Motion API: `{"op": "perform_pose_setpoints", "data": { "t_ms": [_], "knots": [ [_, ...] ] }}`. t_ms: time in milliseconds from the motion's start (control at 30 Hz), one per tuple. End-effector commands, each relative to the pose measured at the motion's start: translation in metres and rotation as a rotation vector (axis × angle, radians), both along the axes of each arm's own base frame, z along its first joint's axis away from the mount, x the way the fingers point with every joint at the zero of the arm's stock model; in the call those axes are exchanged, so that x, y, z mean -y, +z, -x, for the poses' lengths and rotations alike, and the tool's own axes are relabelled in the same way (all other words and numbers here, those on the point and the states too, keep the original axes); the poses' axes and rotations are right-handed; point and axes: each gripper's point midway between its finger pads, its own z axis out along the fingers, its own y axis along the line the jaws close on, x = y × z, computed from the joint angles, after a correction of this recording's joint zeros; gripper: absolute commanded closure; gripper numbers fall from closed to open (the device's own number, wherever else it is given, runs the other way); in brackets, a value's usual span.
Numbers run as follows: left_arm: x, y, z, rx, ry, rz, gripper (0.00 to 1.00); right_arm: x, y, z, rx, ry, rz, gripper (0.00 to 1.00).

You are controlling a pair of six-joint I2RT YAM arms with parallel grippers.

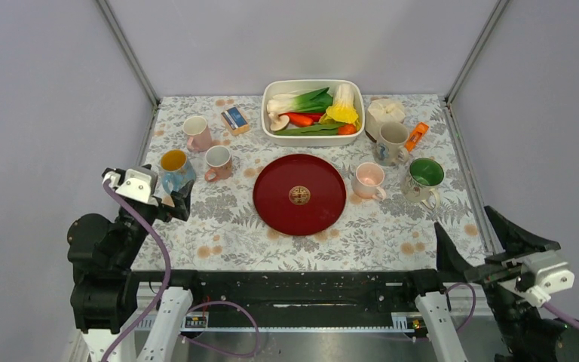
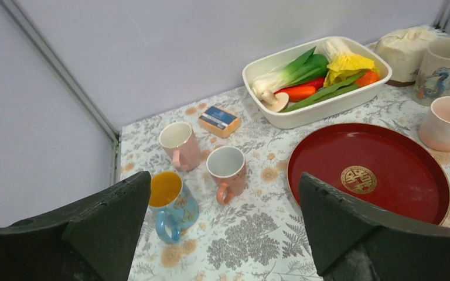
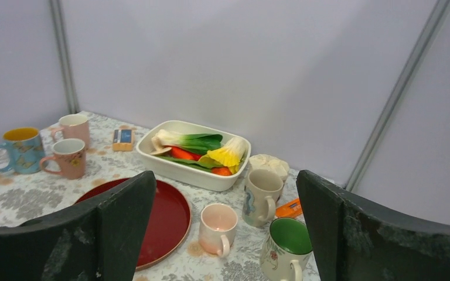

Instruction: Turn the mug right side up

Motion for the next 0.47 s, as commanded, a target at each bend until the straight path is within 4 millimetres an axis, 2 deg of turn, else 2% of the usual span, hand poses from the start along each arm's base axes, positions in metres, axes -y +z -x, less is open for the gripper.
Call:
{"op": "perform_pose_setpoints", "data": {
  "t_ms": [0,100,433],
  "knots": [
    [-0.017,-0.029,-0.005,-0.074,0.114,0.047,0.01,-0.019,-0.035,0.018,-0.104,0.113,0.059,0.01],
    [-0.018,-0.042,-0.012,-0.094,0.12,0.064,0.01,-0.02,-0.035,0.019,-0.104,0.114,0.048,0.01],
    [-0.016,-0.041,-0.016,-0.095,0.116,0.09,0.01,-0.001,-0.029,0.011,-0.086,0.008,-0.019,0.01]
  ]
}}
